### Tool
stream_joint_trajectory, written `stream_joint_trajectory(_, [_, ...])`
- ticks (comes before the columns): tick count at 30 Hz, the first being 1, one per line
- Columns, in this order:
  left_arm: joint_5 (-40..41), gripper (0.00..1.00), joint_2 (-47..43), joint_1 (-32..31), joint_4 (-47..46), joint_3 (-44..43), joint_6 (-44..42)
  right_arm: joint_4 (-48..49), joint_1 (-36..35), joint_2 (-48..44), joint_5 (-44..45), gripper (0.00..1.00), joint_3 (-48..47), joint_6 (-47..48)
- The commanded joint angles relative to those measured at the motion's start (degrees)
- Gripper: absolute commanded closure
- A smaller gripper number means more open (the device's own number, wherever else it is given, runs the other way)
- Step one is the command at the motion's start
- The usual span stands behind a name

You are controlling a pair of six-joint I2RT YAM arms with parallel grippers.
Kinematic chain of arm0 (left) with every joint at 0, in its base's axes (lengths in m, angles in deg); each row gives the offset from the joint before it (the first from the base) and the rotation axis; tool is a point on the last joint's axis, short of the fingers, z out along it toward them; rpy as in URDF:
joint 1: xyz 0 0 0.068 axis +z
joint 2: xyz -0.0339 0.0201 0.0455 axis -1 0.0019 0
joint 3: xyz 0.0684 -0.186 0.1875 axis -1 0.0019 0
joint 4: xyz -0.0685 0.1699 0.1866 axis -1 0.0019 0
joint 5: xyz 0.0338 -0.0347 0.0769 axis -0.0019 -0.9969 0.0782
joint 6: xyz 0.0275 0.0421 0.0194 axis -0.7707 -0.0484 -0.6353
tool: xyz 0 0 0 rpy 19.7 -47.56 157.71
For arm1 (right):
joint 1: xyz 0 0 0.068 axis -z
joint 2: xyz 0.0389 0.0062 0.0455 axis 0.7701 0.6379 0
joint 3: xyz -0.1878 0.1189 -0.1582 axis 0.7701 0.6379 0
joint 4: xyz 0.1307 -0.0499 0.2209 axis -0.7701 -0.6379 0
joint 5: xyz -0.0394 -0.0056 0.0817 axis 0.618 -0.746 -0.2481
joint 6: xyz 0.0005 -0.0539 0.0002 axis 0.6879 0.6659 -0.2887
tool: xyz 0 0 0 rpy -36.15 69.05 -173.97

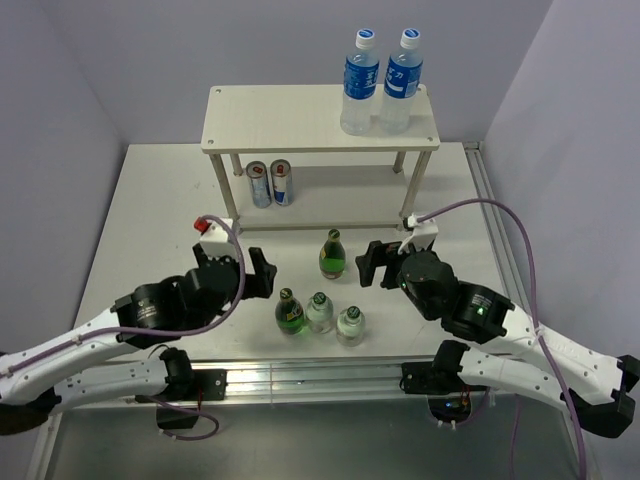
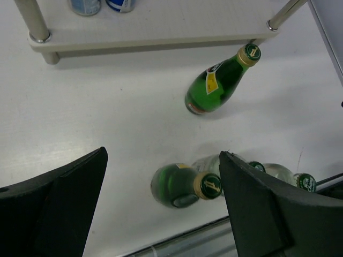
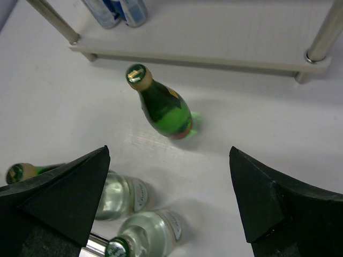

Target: Place and organize the beverage onto the shelf

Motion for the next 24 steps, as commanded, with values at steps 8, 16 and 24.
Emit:
stream_joint_trajectory(8, [33.5,0.08,17.1,-30.3,23.1,-4.3,41.6,-2.1,-0.3,-5.9,3.6,0.0,2.4,-0.3])
stream_joint_trajectory(16, [36.4,0.07,27.9,-31.5,25.1,-1.8,52.6,-1.9,-0.3,-6.8,1.9,0.0,3.6,-0.1])
stream_joint_trajectory(24, [39.6,0.08,25.0,-30.7,9.2,7.0,40.9,-1.9,-0.3,-7.9,1.4,0.0,4.0,-0.4])
